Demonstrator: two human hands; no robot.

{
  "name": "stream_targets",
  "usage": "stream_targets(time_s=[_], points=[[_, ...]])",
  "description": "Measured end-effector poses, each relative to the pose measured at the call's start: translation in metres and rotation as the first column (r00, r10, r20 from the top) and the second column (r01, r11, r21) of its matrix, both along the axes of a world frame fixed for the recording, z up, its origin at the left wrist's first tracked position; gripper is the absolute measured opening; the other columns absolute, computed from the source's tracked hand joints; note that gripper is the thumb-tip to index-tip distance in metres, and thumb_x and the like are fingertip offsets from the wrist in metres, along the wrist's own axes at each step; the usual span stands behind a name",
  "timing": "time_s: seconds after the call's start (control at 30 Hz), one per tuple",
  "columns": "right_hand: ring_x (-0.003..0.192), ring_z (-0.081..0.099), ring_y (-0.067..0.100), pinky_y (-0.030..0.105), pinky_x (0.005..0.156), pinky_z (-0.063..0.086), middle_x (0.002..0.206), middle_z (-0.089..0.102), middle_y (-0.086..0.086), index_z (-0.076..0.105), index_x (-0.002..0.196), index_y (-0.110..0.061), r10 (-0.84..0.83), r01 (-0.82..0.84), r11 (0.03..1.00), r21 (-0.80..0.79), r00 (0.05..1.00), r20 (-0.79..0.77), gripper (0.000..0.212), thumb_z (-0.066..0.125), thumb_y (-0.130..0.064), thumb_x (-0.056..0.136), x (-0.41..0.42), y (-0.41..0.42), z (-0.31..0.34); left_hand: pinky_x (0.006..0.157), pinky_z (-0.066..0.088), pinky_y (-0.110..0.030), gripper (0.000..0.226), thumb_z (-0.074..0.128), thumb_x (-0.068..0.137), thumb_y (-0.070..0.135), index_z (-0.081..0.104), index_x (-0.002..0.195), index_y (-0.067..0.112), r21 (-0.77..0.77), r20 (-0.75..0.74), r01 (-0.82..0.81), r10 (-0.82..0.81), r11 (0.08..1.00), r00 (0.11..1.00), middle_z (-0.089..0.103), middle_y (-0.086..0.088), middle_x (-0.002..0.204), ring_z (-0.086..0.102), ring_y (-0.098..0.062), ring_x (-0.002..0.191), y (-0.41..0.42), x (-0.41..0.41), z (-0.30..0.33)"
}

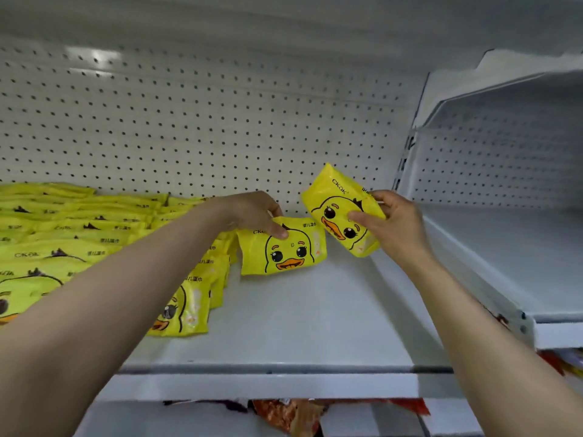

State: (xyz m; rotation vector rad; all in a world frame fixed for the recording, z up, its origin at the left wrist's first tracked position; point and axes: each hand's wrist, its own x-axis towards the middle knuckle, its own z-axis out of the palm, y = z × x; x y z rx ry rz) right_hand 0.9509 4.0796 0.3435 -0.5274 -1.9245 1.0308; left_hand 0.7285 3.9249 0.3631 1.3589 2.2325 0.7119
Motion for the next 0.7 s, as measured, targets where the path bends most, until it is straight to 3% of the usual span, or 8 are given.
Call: stream_targets(time_s=[0.23,0.37,0.47,0.7], points=[[0.077,0.073,0.013,0.036,0.072,0.06,0.087,0.075,-0.005,0.068,0.096,-0.022,0.024,-0.026,0.998,-0.05,0.999,-0.029,0.031,0.086,-0.016,0.071,-0.013,0.018,-0.013,0.076,0.048,-0.03,0.041,0.082,0.072,0.038,0.067,0.104,0.019,-0.051,-0.185,-0.011,0.002,0.999,0.983,0.065,0.001,0.105,0.062,-0.016,0.095,0.026,-0.022,-0.004],[0.075,0.073,0.009,0.031,0.069,0.058,0.084,0.075,-0.008,0.067,0.091,-0.029,0.031,-0.031,0.998,-0.049,0.999,-0.015,0.03,0.086,-0.017,0.07,-0.022,0.023,-0.017,0.074,0.047,-0.03,0.039,0.082,0.073,0.035,0.066,0.103,0.016,-0.049,-0.179,-0.001,-0.007,0.999,0.984,0.066,-0.003,0.104,0.063,-0.021,0.096,0.039,-0.043,-0.01],[0.074,0.073,0.011,0.03,0.067,0.058,0.086,0.076,-0.004,0.069,0.091,-0.027,0.021,-0.022,0.998,-0.056,1.0,-0.017,0.029,0.086,-0.016,0.07,-0.027,0.027,-0.016,0.071,0.044,-0.028,0.033,0.081,0.076,0.032,0.066,0.099,0.013,-0.042,-0.17,0.014,-0.02,0.999,0.985,0.064,-0.001,0.097,0.059,-0.016,0.086,0.047,-0.059,-0.015],[0.075,0.072,0.013,0.03,0.067,0.057,0.086,0.076,-0.004,0.07,0.093,-0.023,-0.014,0.011,0.997,-0.072,0.999,-0.043,0.027,0.085,-0.015,0.072,-0.041,0.037,-0.013,0.089,0.049,-0.041,0.039,0.083,0.072,0.029,0.066,0.102,0.009,-0.04,-0.243,0.022,-0.031,0.999,0.97,0.066,-0.007,0.106,0.062,-0.026,0.099,0.067,-0.083,-0.018]])
